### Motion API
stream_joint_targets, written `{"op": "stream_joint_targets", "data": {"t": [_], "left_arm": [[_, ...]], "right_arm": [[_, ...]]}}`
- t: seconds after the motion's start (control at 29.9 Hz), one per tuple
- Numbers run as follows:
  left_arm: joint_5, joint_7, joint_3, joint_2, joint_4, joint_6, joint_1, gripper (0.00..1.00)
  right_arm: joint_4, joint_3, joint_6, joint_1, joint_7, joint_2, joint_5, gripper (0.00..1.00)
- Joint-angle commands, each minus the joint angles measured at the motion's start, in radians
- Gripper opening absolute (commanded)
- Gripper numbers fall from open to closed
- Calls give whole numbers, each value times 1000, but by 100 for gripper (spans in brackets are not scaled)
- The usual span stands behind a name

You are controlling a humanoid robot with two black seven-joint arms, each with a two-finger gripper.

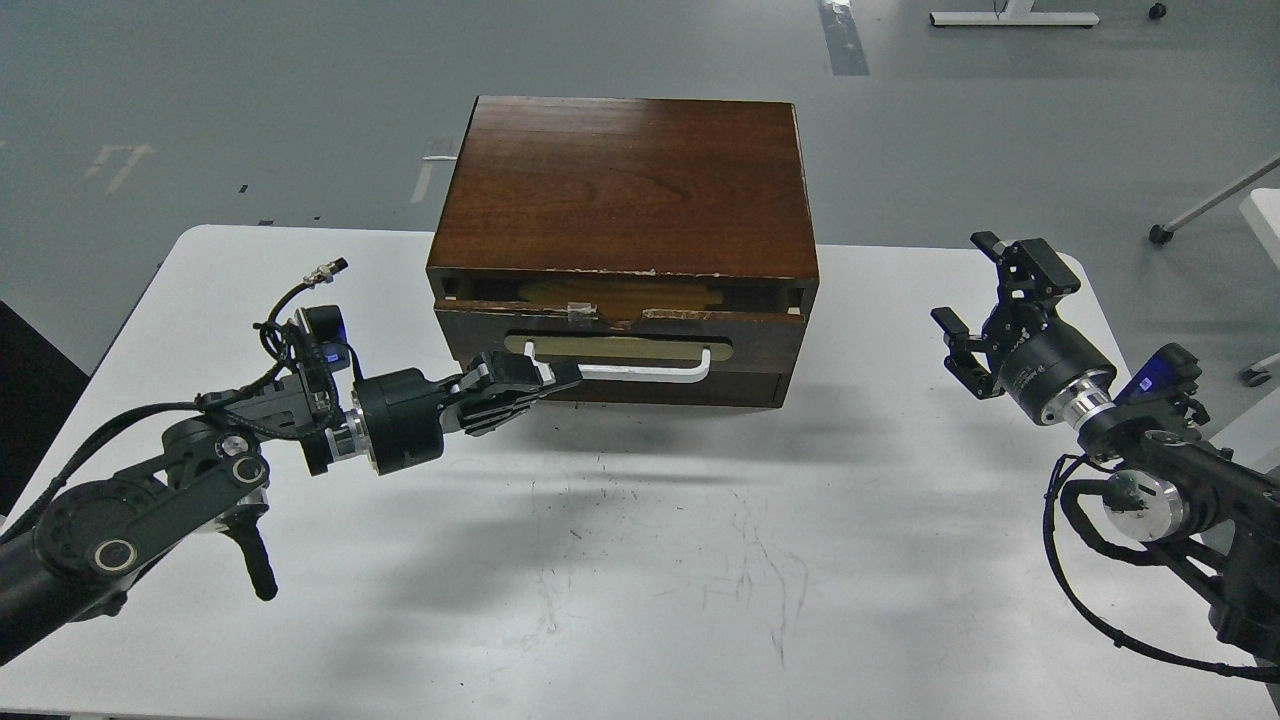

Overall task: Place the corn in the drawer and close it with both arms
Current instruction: 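Push the drawer front with the left gripper into the box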

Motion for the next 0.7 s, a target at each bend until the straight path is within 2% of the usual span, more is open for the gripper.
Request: {"op": "stream_joint_targets", "data": {"t": [0.0,0.67], "left_arm": [[-9,0,1,0,5,-1,-10,0],[-12,0,1,-19,66,10,-41,0]], "right_arm": [[0,0,0,0,0,-1,0,99],[3,5,0,-2,0,-9,0,99]]}}
